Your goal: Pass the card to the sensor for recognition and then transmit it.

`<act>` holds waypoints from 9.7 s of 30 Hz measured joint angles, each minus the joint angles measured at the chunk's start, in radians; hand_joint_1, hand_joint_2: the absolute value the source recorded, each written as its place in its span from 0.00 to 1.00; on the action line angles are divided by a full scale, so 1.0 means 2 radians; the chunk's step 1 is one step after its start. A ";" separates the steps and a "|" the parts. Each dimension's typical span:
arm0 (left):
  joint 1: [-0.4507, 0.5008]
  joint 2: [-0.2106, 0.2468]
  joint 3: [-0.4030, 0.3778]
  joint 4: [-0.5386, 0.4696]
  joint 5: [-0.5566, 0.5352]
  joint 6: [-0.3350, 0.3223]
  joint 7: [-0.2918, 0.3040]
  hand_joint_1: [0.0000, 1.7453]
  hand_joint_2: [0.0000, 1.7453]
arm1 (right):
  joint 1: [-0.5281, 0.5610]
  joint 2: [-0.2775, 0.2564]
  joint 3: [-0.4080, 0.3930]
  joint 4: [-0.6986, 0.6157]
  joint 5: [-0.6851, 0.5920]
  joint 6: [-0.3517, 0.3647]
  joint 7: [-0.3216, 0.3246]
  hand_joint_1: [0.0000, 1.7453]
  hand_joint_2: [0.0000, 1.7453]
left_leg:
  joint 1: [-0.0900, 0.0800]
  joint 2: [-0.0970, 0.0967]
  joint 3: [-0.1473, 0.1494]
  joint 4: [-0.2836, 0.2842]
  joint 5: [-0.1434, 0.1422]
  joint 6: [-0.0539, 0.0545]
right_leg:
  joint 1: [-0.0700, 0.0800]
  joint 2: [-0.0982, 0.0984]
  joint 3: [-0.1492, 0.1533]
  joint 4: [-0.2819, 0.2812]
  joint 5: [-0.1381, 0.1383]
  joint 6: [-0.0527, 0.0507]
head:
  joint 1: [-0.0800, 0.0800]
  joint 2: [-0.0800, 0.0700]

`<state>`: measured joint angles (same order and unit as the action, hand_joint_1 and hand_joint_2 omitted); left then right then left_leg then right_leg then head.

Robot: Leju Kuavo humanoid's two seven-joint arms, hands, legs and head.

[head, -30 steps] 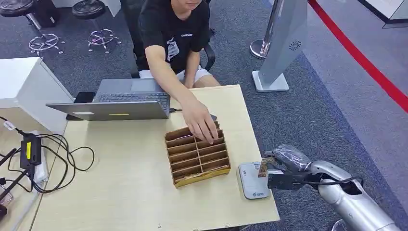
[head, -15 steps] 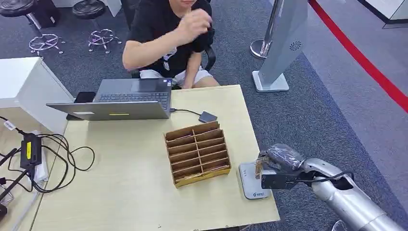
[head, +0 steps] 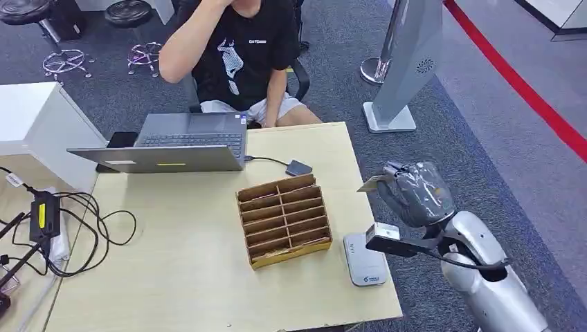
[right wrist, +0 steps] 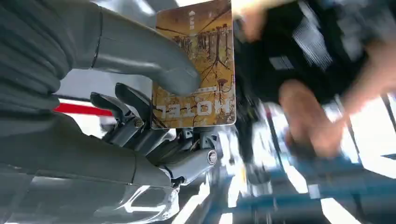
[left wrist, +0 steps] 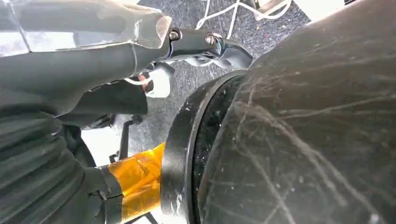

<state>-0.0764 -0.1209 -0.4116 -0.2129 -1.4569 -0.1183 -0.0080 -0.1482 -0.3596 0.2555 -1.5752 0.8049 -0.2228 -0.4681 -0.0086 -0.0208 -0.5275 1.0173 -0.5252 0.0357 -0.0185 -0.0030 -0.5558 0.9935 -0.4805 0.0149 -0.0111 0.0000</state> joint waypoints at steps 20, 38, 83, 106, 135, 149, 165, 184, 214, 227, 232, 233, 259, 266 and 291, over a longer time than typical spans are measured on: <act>-0.030 -0.004 -0.081 0.000 -0.041 -0.029 -0.026 0.00 1.00 | -0.323 0.267 0.061 0.259 0.188 -0.009 0.160 1.00 1.00 | 0.000 0.001 0.001 0.000 0.002 -0.001 | 0.000 0.001 0.000 0.002 0.001 -0.001 | 0.000 0.000; -0.035 -0.003 -0.104 0.000 -0.040 -0.031 -0.022 0.00 1.00 | -0.353 0.305 0.048 0.399 0.202 -0.039 0.134 0.00 1.00 | 0.000 0.001 0.000 0.000 0.001 -0.001 | 0.000 0.001 -0.001 0.001 0.001 -0.001 | 0.000 0.000; -0.011 0.005 -0.042 0.000 0.002 -0.004 0.004 0.00 1.00 | 0.032 0.096 0.056 0.078 -0.022 0.052 -0.069 0.00 1.00 | 0.000 0.000 0.000 0.000 0.001 -0.001 | 0.000 0.001 -0.001 0.000 0.000 -0.001 | 0.000 0.000; -0.010 0.004 -0.035 0.000 -0.005 -0.004 0.004 0.00 1.00 | 0.014 0.091 0.156 0.159 0.177 -0.045 0.057 0.00 1.00 | 0.000 0.000 0.000 0.000 0.001 -0.001 | 0.000 0.001 -0.001 0.000 0.000 -0.001 | 0.000 0.000; -0.012 0.001 -0.035 0.000 -0.017 -0.006 0.005 0.00 1.00 | 0.001 0.121 0.192 0.207 0.237 -0.108 0.097 0.00 1.00 | 0.000 0.000 0.000 0.000 0.001 -0.001 | 0.000 0.001 -0.001 0.000 0.000 -0.001 | 0.000 0.000; -0.012 0.000 -0.035 0.000 -0.019 -0.006 0.005 0.00 1.00 | 0.002 0.127 0.188 0.207 0.250 -0.104 0.103 0.00 1.00 | 0.000 0.000 0.000 0.000 0.001 -0.001 | 0.000 0.001 -0.001 0.000 0.000 -0.001 | 0.000 0.000; -0.014 -0.001 -0.035 0.000 -0.029 -0.009 0.004 0.00 1.00 | -0.021 0.149 0.168 0.300 0.283 -0.125 0.128 0.19 1.00 | 0.000 0.000 0.000 0.000 0.001 -0.001 | 0.000 0.001 0.000 0.000 0.000 -0.001 | 0.000 0.000; -0.015 -0.001 -0.036 0.000 -0.036 -0.010 0.004 0.00 1.00 | -0.027 0.164 0.141 0.315 0.295 -0.145 0.126 0.83 1.00 | 0.000 0.000 0.002 0.000 0.001 -0.001 | 0.000 0.001 0.002 0.000 0.000 -0.001 | 0.000 0.000; -0.015 -0.003 -0.037 0.000 -0.040 -0.010 0.004 0.00 1.00 | -0.036 0.172 0.125 0.306 0.307 -0.145 0.130 0.00 1.00 | 0.000 0.001 0.006 0.000 0.001 -0.001 | 0.000 0.001 0.005 0.000 0.000 -0.001 | 0.000 0.000; -0.016 -0.003 -0.042 0.000 -0.040 -0.010 0.004 0.00 1.00 | -0.029 0.172 0.123 0.308 0.307 -0.144 0.125 0.89 1.00 | 0.000 0.001 0.005 0.000 0.001 -0.001 | 0.000 0.001 0.005 0.000 0.000 -0.001 | 0.000 0.000; -0.016 -0.003 -0.043 0.000 -0.040 -0.010 0.004 0.00 1.00 | -0.023 0.172 0.120 0.307 0.301 -0.141 0.120 0.86 1.00 | 0.000 0.001 0.005 0.000 0.001 -0.001 | 0.000 0.001 0.004 0.000 0.000 -0.001 | 0.000 0.000; -0.016 -0.003 -0.043 0.000 -0.041 -0.010 0.004 0.00 1.00 | -0.023 0.172 0.119 0.306 0.300 -0.141 0.120 0.86 1.00 | 0.000 0.001 0.005 0.000 0.001 -0.001 | 0.000 0.001 0.004 0.000 0.000 -0.001 | 0.000 0.000; -0.017 -0.003 -0.044 0.000 -0.041 -0.011 0.003 0.00 1.00 | -0.012 0.161 0.090 0.165 0.269 -0.139 0.107 1.00 1.00 | 0.000 0.001 0.004 0.000 0.001 -0.001 | 0.000 0.001 0.003 0.000 0.000 -0.001 | 0.000 0.000; -0.017 -0.003 -0.046 0.000 -0.041 -0.012 0.002 0.00 1.00 | -0.028 0.154 0.078 0.041 0.256 -0.113 0.108 1.00 1.00 | 0.000 0.001 0.003 0.000 0.001 -0.001 | 0.000 0.001 0.003 0.000 0.000 -0.001 | 0.000 0.000; -0.051 -0.003 -0.171 0.000 -0.041 -0.034 -0.034 0.00 1.00 | -0.449 0.291 0.088 0.486 0.306 0.026 0.228 1.00 1.00 | 0.000 -0.001 0.001 0.000 0.003 -0.001 | 0.000 0.000 0.001 0.000 0.002 -0.001 | 0.000 0.000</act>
<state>-0.1792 -0.1263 -0.7530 -0.2129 -1.5396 -0.1869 -0.0763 -1.0470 0.2228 0.4314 -0.6023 1.4176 -0.1709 -0.0118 -0.0078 -0.0227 -0.5259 1.0172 -0.5192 0.0327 -0.0187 -0.0025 -0.5536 0.9945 -0.4762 0.0136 -0.0107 0.0000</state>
